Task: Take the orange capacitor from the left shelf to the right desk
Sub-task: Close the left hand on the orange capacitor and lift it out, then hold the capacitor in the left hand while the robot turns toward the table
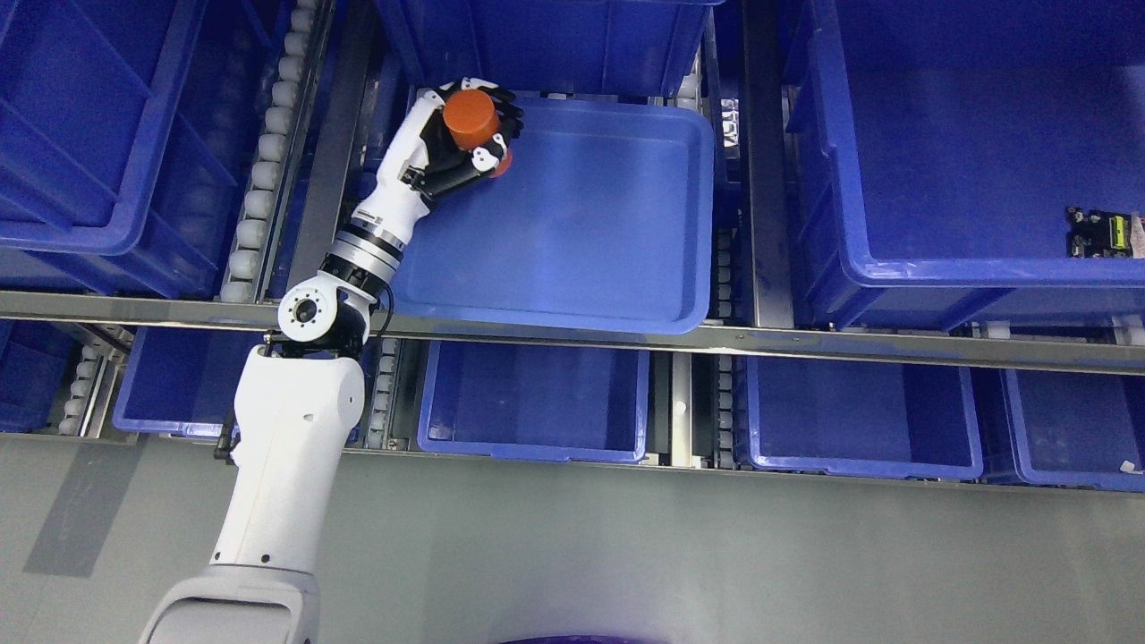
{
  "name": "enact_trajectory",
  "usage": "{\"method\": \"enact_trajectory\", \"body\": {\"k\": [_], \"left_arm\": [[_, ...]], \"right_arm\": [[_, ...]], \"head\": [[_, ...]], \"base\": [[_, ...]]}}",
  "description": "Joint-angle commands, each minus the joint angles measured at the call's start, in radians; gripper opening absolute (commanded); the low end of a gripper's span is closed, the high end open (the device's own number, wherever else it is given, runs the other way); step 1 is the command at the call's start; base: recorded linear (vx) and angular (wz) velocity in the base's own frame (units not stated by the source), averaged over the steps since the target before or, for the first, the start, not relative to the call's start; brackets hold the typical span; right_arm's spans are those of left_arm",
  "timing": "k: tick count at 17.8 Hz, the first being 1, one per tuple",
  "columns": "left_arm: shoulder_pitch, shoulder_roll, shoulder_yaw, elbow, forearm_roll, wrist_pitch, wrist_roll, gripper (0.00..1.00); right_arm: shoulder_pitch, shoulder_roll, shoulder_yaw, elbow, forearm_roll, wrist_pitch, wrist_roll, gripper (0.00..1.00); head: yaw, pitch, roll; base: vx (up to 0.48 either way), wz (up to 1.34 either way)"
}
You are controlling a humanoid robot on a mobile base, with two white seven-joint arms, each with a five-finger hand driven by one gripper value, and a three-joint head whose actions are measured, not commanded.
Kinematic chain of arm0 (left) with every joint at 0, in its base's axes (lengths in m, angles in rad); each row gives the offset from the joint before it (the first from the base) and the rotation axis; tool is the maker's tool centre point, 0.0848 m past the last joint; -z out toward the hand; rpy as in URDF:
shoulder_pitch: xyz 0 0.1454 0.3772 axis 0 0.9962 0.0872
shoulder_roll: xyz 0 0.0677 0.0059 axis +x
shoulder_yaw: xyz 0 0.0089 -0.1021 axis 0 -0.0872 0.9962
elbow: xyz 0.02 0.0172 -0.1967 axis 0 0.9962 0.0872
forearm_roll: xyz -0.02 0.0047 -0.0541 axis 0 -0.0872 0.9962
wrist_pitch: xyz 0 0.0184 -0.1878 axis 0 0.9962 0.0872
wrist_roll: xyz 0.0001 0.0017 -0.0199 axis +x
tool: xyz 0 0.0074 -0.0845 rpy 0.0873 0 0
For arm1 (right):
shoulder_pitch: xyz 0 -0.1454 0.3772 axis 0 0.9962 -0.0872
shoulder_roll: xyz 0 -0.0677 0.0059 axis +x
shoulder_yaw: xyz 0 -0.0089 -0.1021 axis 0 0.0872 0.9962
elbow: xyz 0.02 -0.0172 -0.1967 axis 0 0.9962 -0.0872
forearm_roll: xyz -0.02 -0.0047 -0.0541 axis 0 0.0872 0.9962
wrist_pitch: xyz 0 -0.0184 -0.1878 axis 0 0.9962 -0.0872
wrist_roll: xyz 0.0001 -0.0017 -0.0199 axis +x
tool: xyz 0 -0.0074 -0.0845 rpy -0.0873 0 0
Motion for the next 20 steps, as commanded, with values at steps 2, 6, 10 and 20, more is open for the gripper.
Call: {"method": "enact_trajectory", "body": {"k": [2, 6, 10, 20], "left_arm": [[0.002, 0.009, 0.088, -0.178, 0.045, -0.202, 0.186, 0.01], [0.143, 0.009, 0.021, -0.362, 0.043, -0.211, 0.200, 0.02], [0.235, 0.009, 0.013, -0.424, 0.032, -0.210, 0.198, 0.02], [0.398, 0.009, 0.053, -0.545, 0.032, -0.213, 0.185, 0.02]], "right_arm": [[0.023, -0.017, -0.011, -0.017, 0.006, 0.000, 0.000, 1.00], [0.021, -0.017, -0.011, -0.017, 0.006, 0.000, 0.000, 1.00], [0.023, -0.017, -0.011, -0.017, 0.006, 0.000, 0.000, 1.00], [0.023, -0.017, -0.011, -0.017, 0.006, 0.000, 0.000, 1.00]], "head": [[0.0000, 0.000, 0.000], [0.0000, 0.000, 0.000], [0.0000, 0.000, 0.000], [0.0000, 0.000, 0.000]], "base": [[0.005, -0.02], [0.000, 0.00], [0.000, -0.01], [0.000, 0.00]]}}
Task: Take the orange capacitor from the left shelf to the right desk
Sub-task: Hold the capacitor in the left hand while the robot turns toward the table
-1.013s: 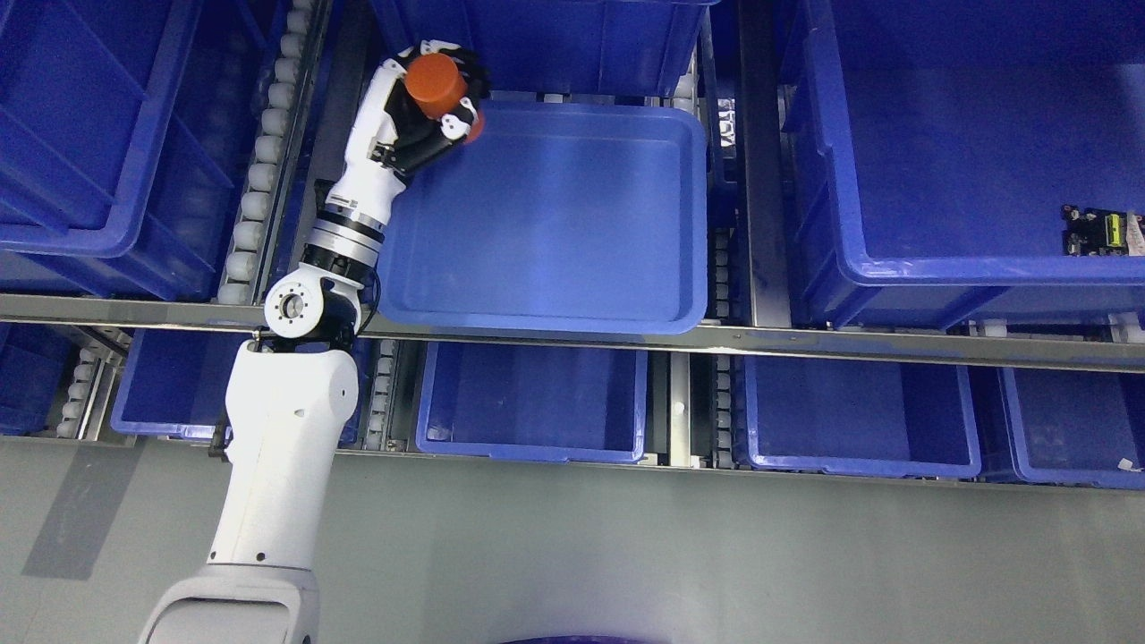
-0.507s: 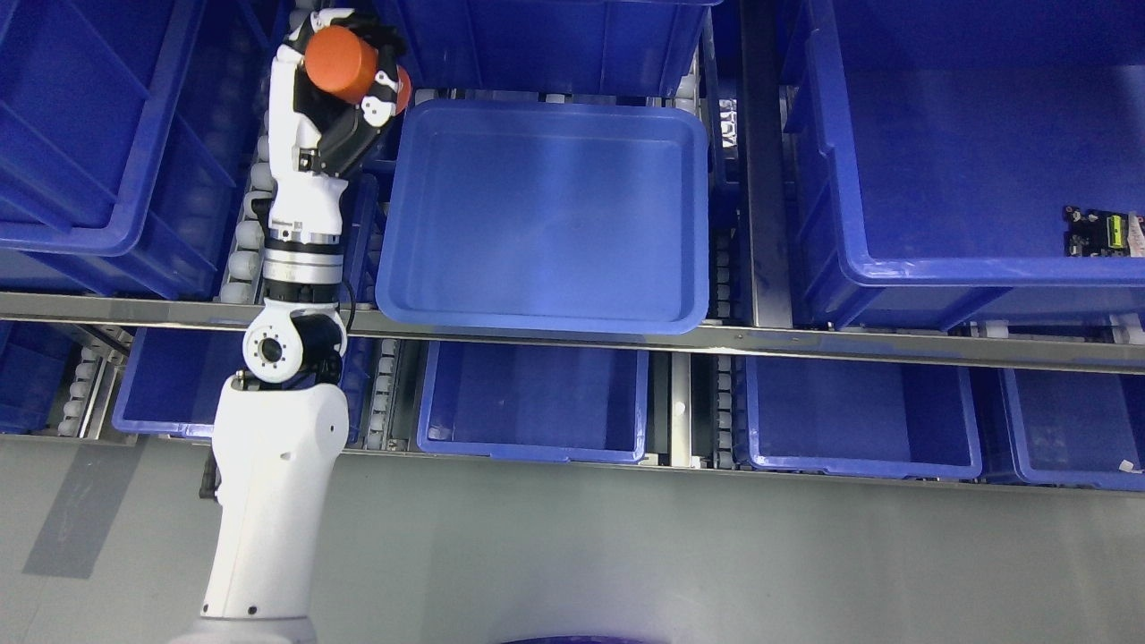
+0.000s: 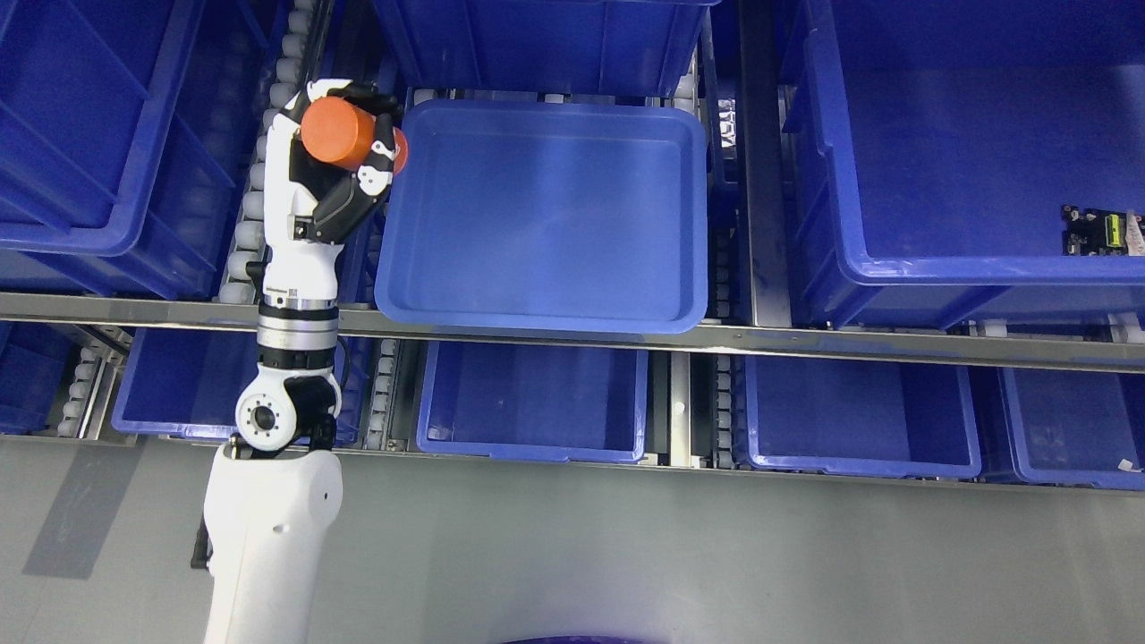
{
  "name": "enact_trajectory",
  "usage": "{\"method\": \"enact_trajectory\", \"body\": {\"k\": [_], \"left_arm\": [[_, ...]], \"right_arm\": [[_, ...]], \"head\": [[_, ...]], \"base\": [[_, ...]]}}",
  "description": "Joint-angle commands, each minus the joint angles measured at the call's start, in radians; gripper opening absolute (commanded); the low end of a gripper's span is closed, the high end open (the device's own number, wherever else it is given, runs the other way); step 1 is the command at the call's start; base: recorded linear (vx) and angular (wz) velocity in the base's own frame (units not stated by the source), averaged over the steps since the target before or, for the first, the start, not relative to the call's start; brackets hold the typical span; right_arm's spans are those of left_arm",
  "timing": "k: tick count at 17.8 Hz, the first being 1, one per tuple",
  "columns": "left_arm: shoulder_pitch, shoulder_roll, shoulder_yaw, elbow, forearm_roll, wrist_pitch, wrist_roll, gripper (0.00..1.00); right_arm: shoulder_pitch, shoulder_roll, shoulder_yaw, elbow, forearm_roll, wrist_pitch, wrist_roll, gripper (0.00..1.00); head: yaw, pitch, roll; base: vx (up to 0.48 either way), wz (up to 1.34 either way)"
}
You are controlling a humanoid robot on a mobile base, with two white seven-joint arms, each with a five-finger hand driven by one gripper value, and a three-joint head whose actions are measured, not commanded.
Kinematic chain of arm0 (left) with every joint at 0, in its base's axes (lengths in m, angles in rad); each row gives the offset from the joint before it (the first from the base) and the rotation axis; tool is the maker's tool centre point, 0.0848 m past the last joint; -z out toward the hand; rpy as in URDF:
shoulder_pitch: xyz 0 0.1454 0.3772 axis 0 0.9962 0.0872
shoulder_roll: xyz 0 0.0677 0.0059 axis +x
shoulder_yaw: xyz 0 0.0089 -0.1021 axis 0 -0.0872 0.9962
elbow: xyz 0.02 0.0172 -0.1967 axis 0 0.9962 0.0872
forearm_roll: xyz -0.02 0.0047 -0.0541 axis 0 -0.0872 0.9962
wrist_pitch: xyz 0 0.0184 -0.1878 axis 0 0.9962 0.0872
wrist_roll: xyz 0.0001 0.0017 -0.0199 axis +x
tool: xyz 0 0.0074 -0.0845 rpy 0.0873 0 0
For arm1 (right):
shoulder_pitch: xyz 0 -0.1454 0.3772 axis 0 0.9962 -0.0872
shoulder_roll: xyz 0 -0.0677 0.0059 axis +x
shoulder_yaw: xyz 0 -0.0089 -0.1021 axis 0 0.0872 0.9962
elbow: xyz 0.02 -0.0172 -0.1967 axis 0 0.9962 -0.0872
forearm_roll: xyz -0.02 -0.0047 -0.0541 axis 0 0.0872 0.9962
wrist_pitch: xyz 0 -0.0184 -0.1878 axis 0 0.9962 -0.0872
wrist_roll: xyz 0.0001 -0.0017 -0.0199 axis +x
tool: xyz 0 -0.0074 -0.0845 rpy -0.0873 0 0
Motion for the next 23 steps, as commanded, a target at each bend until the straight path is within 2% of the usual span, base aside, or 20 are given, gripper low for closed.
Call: {"method": "enact_trajectory", "body": {"k": [1, 11, 23], "left_arm": [[0.086, 0.016, 0.014, -0.161, -0.001, -0.003, -0.004, 0.02], [0.084, 0.016, 0.012, -0.161, -0.001, -0.007, -0.005, 0.02], [0.084, 0.016, 0.003, -0.161, -0.001, -0.003, -0.011, 0.03]], "right_arm": [[0.023, -0.017, -0.011, -0.017, 0.006, 0.000, 0.000, 1.00], [0.023, -0.017, -0.011, -0.017, 0.006, 0.000, 0.000, 1.00], [0.023, -0.017, -0.011, -0.017, 0.006, 0.000, 0.000, 1.00]], "head": [[0.0000, 0.000, 0.000], [0.0000, 0.000, 0.000], [0.0000, 0.000, 0.000]], "base": [[-0.006, 0.01], [-0.046, 0.01], [-0.135, 0.18]]}}
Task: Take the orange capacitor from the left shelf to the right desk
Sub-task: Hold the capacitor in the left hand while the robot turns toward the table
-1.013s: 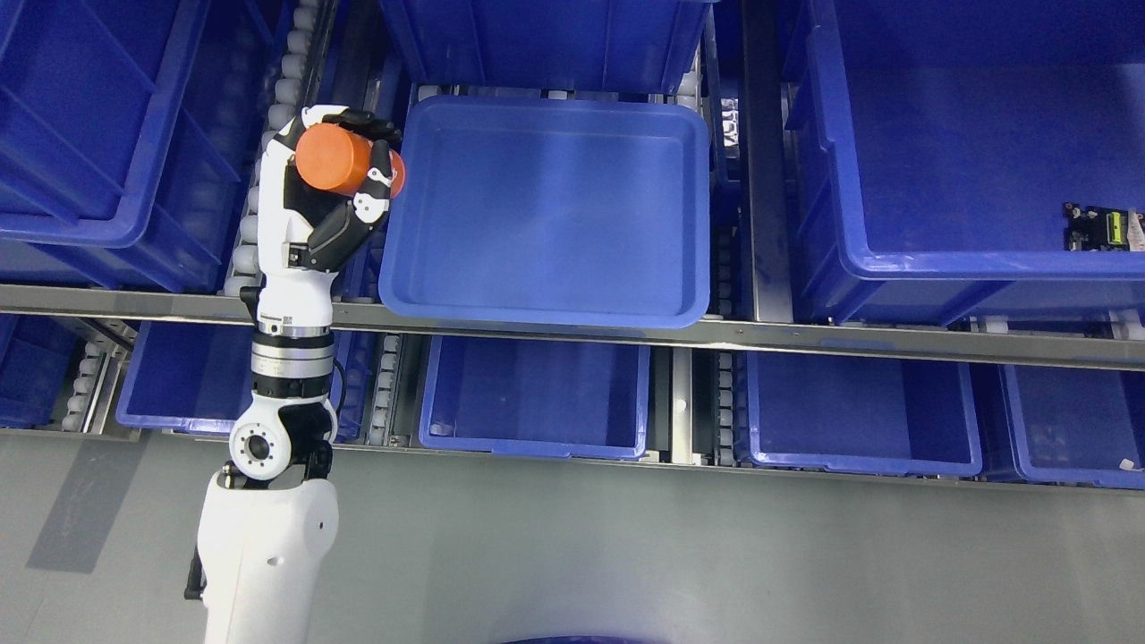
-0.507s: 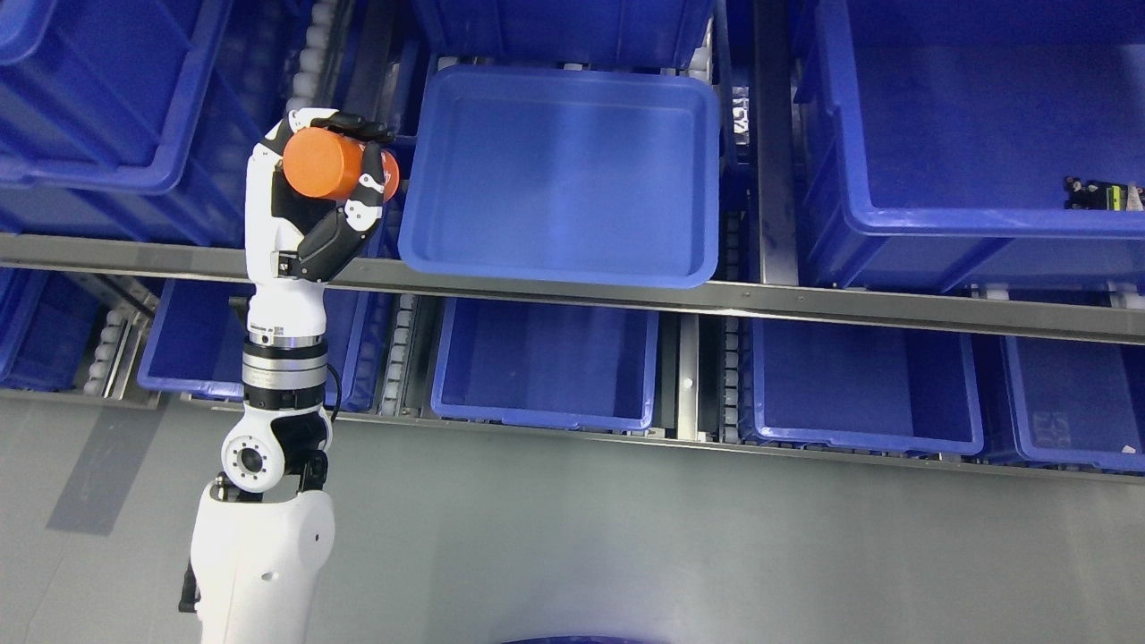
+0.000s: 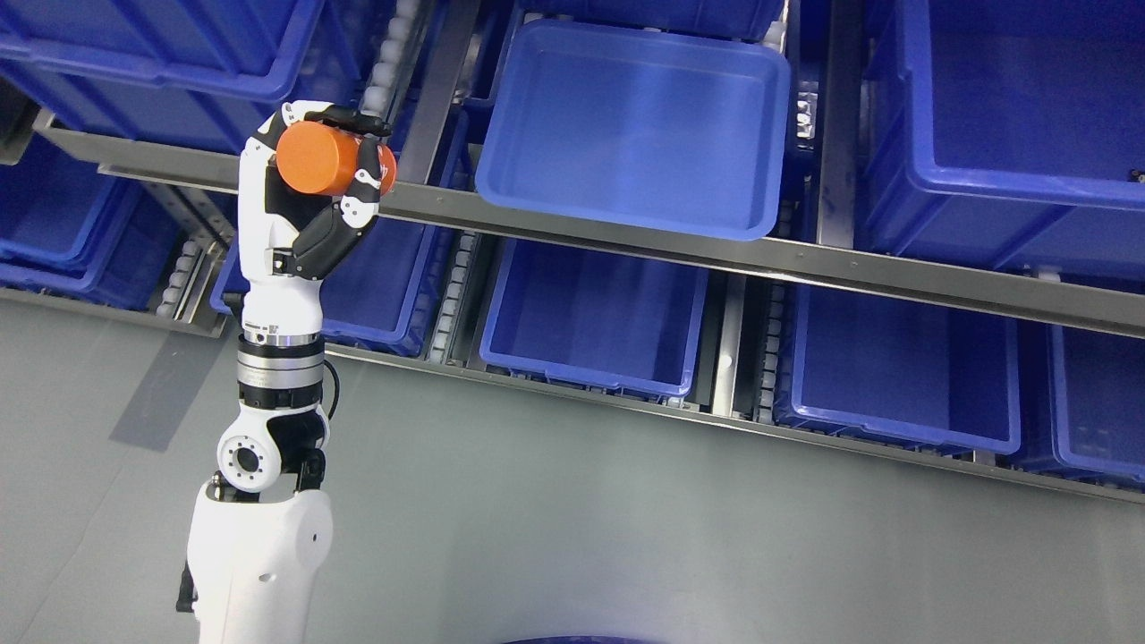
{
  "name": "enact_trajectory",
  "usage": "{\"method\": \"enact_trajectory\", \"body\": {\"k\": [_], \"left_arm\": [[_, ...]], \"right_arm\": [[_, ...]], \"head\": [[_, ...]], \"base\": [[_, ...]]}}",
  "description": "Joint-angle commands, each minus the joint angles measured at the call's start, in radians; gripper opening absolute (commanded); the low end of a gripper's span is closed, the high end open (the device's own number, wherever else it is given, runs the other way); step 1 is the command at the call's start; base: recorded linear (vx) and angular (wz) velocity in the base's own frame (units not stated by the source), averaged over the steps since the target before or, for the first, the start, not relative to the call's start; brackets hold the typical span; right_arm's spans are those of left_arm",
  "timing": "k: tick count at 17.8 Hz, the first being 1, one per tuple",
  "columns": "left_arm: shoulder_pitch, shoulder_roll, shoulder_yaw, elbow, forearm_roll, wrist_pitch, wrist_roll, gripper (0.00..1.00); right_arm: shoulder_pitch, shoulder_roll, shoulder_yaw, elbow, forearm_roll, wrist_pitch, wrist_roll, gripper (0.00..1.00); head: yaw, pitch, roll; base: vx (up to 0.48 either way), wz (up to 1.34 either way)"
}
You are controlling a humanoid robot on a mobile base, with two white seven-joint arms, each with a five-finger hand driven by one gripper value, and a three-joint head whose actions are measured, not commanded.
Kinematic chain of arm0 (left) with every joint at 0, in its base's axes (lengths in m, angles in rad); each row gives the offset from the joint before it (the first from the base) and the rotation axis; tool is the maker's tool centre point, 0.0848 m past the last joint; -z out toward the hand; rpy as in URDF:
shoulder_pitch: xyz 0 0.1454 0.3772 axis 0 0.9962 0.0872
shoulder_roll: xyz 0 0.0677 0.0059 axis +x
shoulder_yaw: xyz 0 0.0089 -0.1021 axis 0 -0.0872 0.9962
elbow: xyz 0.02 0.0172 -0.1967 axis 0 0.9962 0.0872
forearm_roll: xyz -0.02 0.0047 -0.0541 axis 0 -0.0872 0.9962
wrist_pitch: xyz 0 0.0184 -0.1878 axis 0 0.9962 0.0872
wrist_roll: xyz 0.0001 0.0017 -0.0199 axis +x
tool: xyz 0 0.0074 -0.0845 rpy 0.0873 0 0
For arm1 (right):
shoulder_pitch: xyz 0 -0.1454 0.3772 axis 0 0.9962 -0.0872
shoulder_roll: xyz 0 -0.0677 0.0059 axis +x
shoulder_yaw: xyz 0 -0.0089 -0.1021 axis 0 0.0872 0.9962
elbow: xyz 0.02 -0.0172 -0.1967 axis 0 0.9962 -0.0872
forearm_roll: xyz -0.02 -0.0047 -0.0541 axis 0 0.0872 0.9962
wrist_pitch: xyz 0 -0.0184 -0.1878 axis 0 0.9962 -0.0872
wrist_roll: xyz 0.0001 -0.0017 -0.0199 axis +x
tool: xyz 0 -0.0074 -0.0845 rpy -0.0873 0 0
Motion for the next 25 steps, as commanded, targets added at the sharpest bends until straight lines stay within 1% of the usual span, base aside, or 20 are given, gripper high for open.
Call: {"method": "enact_trajectory", "body": {"k": [1, 7, 17, 25], "left_arm": [[0.003, 0.017, 0.000, -0.015, 0.000, 0.007, -0.003, 0.03], [-0.003, 0.017, -0.020, -0.013, 0.000, 0.007, -0.003, 0.03], [-0.011, 0.017, -0.021, -0.012, 0.000, 0.018, -0.003, 0.03], [-0.038, 0.017, -0.043, -0.002, 0.000, 0.021, -0.003, 0.03]], "right_arm": [[0.021, -0.017, -0.011, -0.017, 0.006, 0.000, 0.000, 1.00], [0.021, -0.017, -0.011, -0.017, 0.006, 0.000, 0.000, 1.00], [0.021, -0.017, -0.011, -0.017, 0.006, 0.000, 0.000, 1.00], [0.021, -0.017, -0.011, -0.017, 0.006, 0.000, 0.000, 1.00]], "head": [[0.0000, 0.000, 0.000], [0.0000, 0.000, 0.000], [0.0000, 0.000, 0.000], [0.0000, 0.000, 0.000]], "base": [[-0.135, 0.20], [-0.188, -0.09], [-0.220, -0.44], [-0.074, -0.36]]}}
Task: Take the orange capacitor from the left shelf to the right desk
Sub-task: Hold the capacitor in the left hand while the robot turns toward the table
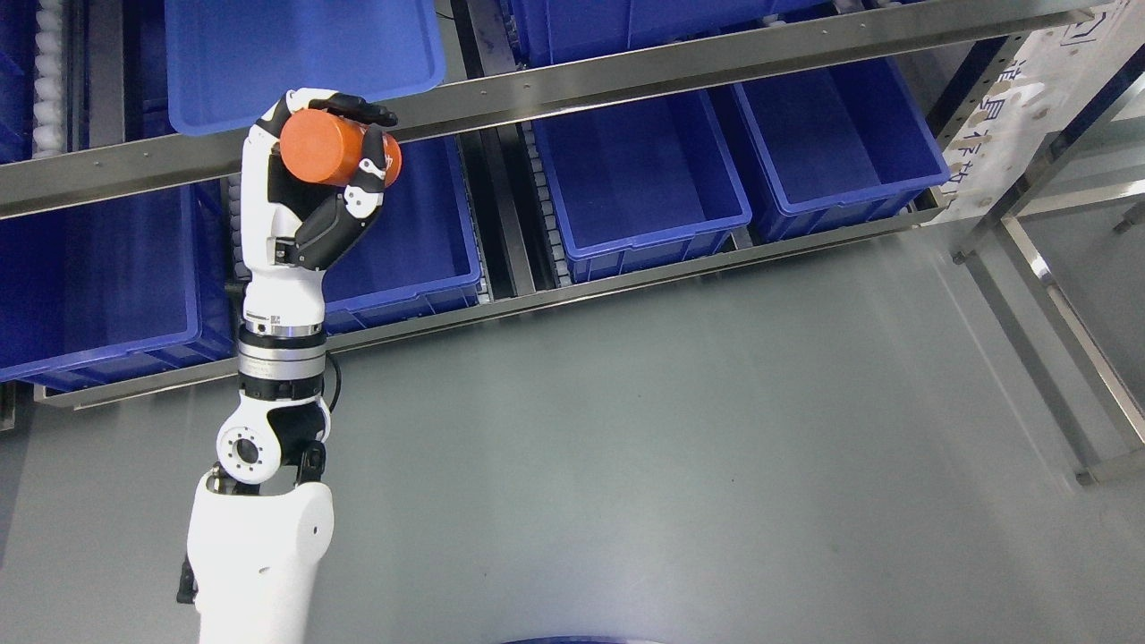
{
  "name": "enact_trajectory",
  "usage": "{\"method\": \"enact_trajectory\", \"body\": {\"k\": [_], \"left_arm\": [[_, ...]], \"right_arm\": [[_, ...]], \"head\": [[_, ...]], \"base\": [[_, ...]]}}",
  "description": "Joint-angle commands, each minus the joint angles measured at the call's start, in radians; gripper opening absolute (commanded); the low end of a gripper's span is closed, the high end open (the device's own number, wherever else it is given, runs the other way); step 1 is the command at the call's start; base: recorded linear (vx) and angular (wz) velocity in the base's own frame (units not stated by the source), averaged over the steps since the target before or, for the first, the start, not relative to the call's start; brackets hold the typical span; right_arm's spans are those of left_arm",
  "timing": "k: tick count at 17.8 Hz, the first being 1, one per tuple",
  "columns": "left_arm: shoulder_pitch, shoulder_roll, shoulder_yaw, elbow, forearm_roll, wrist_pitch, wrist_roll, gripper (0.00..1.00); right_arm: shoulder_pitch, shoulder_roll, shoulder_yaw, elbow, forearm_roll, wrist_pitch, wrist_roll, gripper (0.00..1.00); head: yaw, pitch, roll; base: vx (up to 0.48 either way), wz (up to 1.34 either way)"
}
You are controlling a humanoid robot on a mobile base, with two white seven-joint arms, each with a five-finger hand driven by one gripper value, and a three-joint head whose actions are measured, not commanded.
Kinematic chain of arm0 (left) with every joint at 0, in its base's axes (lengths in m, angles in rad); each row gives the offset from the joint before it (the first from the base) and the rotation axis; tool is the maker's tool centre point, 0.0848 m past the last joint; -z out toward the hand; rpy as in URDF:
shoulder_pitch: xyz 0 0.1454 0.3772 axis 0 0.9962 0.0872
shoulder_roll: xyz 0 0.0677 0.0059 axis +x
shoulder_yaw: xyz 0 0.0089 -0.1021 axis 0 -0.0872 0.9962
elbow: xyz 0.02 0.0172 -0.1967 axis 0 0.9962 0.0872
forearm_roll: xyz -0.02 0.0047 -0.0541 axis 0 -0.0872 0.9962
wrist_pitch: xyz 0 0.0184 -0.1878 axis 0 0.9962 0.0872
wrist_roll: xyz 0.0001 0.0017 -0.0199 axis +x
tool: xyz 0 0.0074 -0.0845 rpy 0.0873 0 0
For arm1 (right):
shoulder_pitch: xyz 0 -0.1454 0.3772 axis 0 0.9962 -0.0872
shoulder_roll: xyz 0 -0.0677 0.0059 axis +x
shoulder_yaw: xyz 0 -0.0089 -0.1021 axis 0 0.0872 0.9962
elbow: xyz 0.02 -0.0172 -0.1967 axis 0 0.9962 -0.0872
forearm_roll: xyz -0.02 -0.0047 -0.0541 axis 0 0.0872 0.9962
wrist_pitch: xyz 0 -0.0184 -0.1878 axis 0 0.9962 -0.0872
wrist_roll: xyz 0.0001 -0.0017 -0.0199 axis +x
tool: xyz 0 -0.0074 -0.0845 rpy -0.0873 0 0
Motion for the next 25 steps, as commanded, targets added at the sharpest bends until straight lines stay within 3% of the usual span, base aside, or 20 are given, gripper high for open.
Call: {"method": "enact_trajectory", "body": {"k": [1, 10, 25], "left_arm": [[-0.016, 0.018, -0.032, 0.008, 0.001, 0.002, 0.001, 0.03], [-0.021, 0.018, -0.069, 0.010, 0.001, 0.009, 0.000, 0.03], [-0.056, 0.018, -0.319, 0.008, 0.001, 0.006, -0.002, 0.03]], "right_arm": [[0.022, -0.017, -0.011, -0.017, 0.006, 0.000, 0.000, 1.00], [0.023, -0.017, -0.011, -0.017, 0.006, 0.000, 0.000, 1.00], [0.023, -0.017, -0.011, -0.017, 0.006, 0.000, 0.000, 1.00]], "head": [[0.0000, 0.000, 0.000], [0.0000, 0.000, 0.000], [0.0000, 0.000, 0.000]], "base": [[0.003, -0.07], [0.020, -0.09], [0.060, -0.21]]}}
